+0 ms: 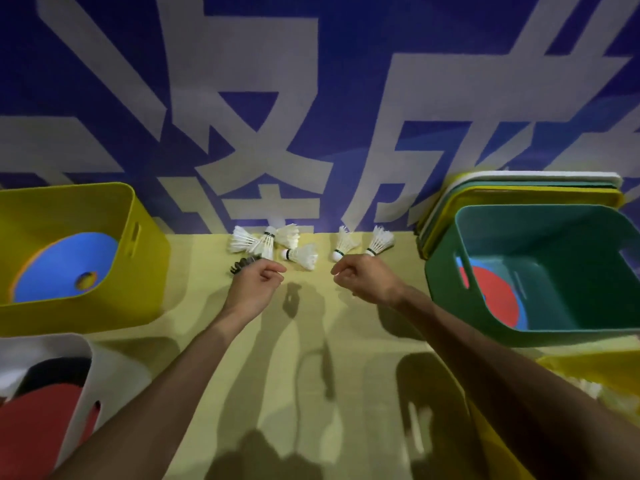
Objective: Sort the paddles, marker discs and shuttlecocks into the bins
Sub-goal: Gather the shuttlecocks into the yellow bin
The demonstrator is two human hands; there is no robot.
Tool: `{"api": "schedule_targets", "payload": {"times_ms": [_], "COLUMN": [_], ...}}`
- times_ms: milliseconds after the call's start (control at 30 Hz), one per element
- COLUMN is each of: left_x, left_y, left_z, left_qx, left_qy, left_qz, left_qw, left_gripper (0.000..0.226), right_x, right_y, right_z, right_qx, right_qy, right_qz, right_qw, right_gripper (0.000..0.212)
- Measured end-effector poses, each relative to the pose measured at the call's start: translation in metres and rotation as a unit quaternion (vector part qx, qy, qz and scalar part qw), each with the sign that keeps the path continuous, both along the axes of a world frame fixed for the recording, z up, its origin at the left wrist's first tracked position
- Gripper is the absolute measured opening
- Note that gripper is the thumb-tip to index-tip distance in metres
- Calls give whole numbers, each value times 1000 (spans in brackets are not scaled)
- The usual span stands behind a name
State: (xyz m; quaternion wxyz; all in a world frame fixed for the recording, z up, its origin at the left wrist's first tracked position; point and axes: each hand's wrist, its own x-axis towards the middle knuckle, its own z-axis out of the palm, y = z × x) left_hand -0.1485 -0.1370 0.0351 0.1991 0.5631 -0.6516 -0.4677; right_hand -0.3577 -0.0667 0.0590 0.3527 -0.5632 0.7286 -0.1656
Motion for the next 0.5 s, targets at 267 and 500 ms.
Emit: {"api": "schedule_targets", "payload": {"times_ms": [267,500], "left_x": [30,42], "left_y": [-54,-80], "left_z": [-37,-67], "left_qx": [16,16], "left_qy": [-1,-28], "left_qz": [75,77], "left_qw": [997,996], "left_gripper": [23,30], "right_x": [32,40], "right_y": [-50,-74], "right_z": [-41,-72], "right_qx": [48,62], "right_qy": [-49,-38], "right_qz": [-11,-29], "right_qw": [998,997], "right_gripper": [26,45]}}
